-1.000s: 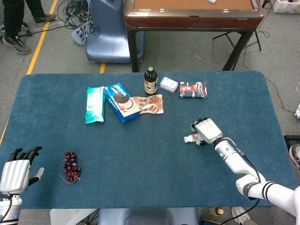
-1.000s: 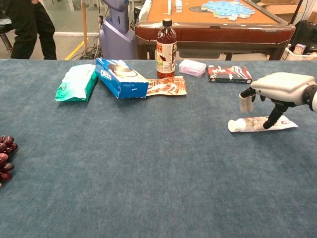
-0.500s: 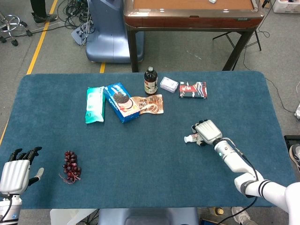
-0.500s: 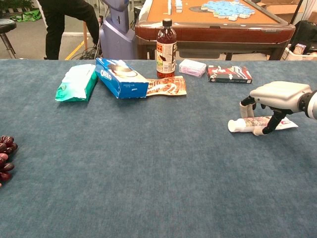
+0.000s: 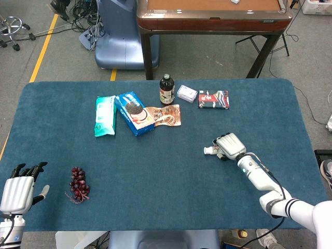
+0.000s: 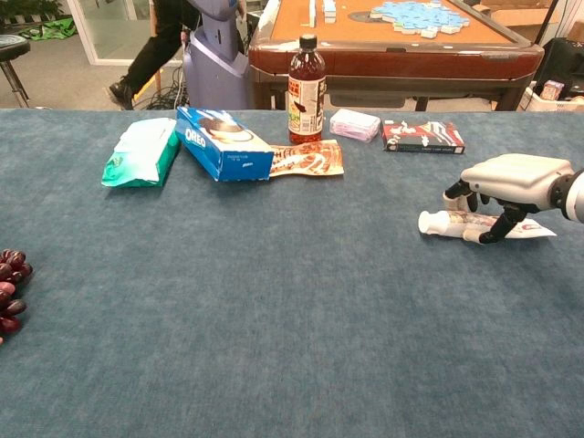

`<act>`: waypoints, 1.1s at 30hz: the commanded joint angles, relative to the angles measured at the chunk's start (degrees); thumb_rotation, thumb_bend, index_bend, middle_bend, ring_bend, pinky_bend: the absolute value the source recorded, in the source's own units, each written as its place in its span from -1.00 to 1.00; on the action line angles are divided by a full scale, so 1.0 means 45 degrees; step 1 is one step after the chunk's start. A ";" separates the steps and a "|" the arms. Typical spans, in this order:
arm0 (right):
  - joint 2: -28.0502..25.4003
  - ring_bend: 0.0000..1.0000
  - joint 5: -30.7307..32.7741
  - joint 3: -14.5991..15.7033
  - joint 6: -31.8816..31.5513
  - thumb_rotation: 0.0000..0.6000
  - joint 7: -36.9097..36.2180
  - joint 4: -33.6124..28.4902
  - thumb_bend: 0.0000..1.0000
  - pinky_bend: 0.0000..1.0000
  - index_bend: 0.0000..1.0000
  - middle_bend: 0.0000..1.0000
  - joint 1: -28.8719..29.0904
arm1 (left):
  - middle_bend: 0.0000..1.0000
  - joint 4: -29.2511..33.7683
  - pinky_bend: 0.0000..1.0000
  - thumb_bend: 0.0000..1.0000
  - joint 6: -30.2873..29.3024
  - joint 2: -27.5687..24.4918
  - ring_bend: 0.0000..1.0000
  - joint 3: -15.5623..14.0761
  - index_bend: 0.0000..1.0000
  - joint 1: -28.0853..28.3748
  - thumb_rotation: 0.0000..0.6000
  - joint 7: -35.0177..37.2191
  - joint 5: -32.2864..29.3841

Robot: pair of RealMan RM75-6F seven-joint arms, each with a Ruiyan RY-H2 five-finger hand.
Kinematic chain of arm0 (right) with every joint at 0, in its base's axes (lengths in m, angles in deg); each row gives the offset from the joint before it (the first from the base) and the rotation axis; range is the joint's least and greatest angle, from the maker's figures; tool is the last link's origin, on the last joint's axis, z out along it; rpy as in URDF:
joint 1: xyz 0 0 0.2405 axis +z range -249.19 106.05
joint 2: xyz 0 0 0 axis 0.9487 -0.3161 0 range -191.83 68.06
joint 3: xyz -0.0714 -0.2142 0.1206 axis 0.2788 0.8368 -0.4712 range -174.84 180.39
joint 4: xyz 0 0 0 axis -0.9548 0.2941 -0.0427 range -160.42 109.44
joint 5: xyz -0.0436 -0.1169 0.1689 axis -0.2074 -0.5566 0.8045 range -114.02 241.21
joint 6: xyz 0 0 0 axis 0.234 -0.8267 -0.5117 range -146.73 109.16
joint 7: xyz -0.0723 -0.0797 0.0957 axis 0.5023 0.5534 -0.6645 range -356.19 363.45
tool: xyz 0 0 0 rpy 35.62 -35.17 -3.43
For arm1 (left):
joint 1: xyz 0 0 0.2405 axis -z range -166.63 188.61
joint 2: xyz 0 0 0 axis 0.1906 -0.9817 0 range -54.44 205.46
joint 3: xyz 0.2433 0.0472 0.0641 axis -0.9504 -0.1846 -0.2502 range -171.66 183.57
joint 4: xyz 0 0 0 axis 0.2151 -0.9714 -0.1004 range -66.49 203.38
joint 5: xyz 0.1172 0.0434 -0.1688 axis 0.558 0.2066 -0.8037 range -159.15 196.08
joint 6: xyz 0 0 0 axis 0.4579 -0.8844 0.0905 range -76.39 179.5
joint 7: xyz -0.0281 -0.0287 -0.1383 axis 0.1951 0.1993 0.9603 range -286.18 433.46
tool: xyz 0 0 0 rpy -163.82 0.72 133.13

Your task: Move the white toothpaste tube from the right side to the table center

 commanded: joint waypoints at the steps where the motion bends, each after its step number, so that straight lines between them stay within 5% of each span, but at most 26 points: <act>1: -0.0075 -0.13 -0.0119 0.0002 -0.0065 1.00 -0.0220 -0.0077 0.27 -0.34 0.17 0.18 0.0065 | -0.28 0.0009 -0.74 -0.51 0.0034 -0.0010 -0.28 0.0014 -0.56 0.0033 1.00 -0.0010 0.0017; 11: -0.1029 0.21 -0.0840 0.0007 0.0199 1.00 -0.1062 -0.1212 0.76 -0.12 0.57 0.47 0.0803 | -0.28 0.0125 -0.74 -0.51 0.0792 -0.0354 -0.28 0.0060 -0.56 0.0630 1.00 -0.0064 0.0409; 22: -0.3332 0.35 -0.2034 -0.0092 0.1546 1.00 -0.1740 -0.4360 0.83 -0.01 0.74 0.59 0.2642 | -0.28 0.0032 -0.74 -0.51 0.3455 -0.1230 -0.28 0.0358 -0.58 0.2659 1.00 0.1119 0.1131; 33: -0.4786 0.36 -0.1425 -0.0836 0.5132 1.00 -0.0397 -0.6472 0.92 0.00 0.74 0.61 0.5543 | -0.17 -0.0375 -0.74 -0.51 0.6996 -0.1417 -0.22 0.0545 -0.63 0.5245 1.00 0.2777 0.1300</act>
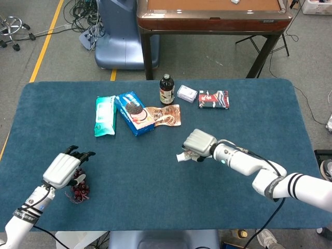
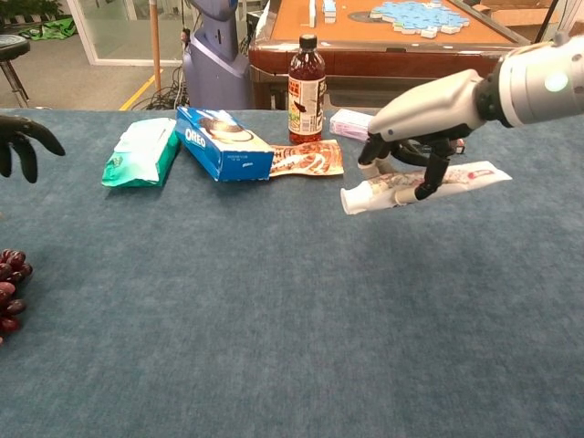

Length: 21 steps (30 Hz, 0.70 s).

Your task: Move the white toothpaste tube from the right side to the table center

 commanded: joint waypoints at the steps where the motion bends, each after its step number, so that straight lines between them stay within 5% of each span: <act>1: -0.0212 0.36 0.0522 -0.0394 0.1104 1.00 0.0847 -0.0482 0.92 0.00 0.75 0.61 0.1041 | -0.12 -0.0115 -0.74 -0.51 0.1209 -0.0011 -0.19 0.0107 -0.64 0.1019 1.00 0.0525 0.0073; 10: 0.0728 0.36 0.2025 -0.0585 0.1900 1.00 0.2329 -0.0135 0.92 0.00 0.76 0.61 0.2401 | 0.20 0.0235 -0.74 -0.51 0.3155 0.0146 0.10 0.0175 -0.72 0.2725 1.00 0.0455 0.0060; 21: 0.1444 0.38 0.3888 0.0014 0.1982 1.00 0.3768 0.0184 0.92 0.00 0.77 0.62 0.3904 | 0.24 0.0554 -0.74 -0.51 0.4283 0.0654 0.14 -0.0031 -0.73 0.3976 1.00 0.0156 0.0132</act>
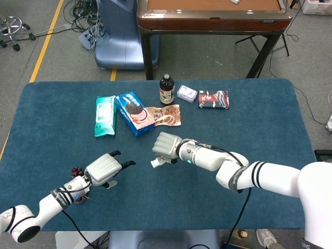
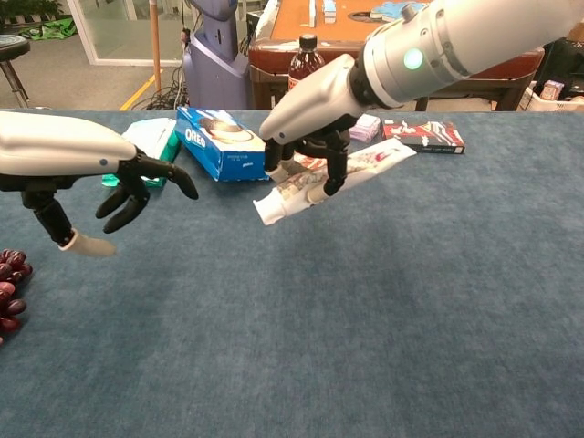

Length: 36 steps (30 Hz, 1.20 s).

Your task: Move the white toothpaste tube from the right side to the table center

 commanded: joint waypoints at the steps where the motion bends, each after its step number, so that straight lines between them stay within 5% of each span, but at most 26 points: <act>1: 0.0167 0.38 0.0568 0.0333 0.0019 1.00 0.0422 0.0059 0.92 0.00 0.78 0.63 0.0503 | 0.24 0.0044 -0.74 -0.51 0.0223 0.0142 0.14 -0.0086 -0.73 0.0284 1.00 -0.0093 0.0063; 19: 0.0742 0.39 0.3351 0.2080 -0.1331 1.00 0.1834 -0.0341 0.92 0.00 0.80 0.64 0.2362 | 0.24 -0.0352 -0.74 -0.51 0.0619 0.0756 0.14 -0.0327 -0.74 0.1220 1.00 -0.0052 -0.0426; 36: 0.0646 0.44 0.3845 0.2322 -0.2417 1.00 0.1795 -0.0882 0.96 0.00 0.87 0.67 0.2358 | 0.24 -0.0489 -0.74 -0.51 0.0623 0.0868 0.14 -0.0839 -0.74 0.1454 1.00 -0.0063 -0.0615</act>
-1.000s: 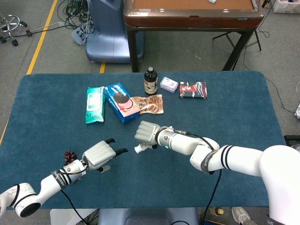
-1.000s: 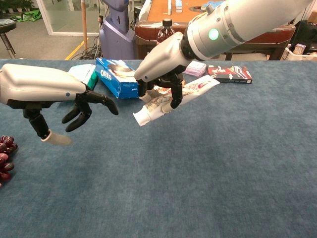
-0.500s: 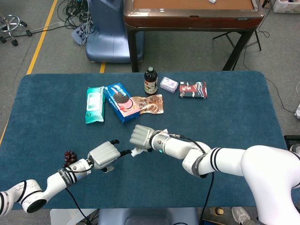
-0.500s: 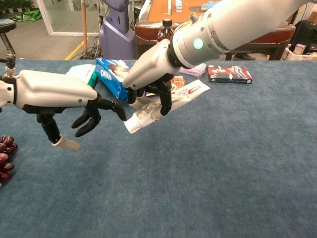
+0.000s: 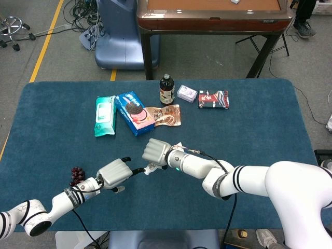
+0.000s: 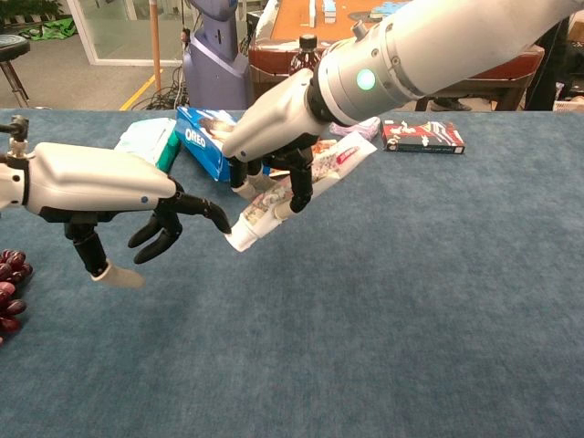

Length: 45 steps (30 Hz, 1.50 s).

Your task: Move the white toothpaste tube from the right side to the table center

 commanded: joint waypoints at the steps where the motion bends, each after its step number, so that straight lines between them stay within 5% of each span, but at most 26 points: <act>1: 0.0007 0.45 -0.0134 -0.0107 -0.0132 1.00 -0.0146 -0.0064 0.96 0.00 0.88 0.68 -0.0131 | 0.24 -0.0048 -0.74 -0.51 0.0019 0.0040 0.14 -0.0024 -0.74 0.0046 1.00 0.0025 -0.0058; 45: -0.0575 0.56 -0.2178 -0.1399 -0.0347 1.00 -0.1925 -0.0385 1.00 0.04 1.00 0.79 -0.1743 | 0.24 -0.0356 -0.74 -0.51 0.0124 0.0506 0.14 -0.0440 -0.74 0.0532 1.00 -0.0042 -0.0649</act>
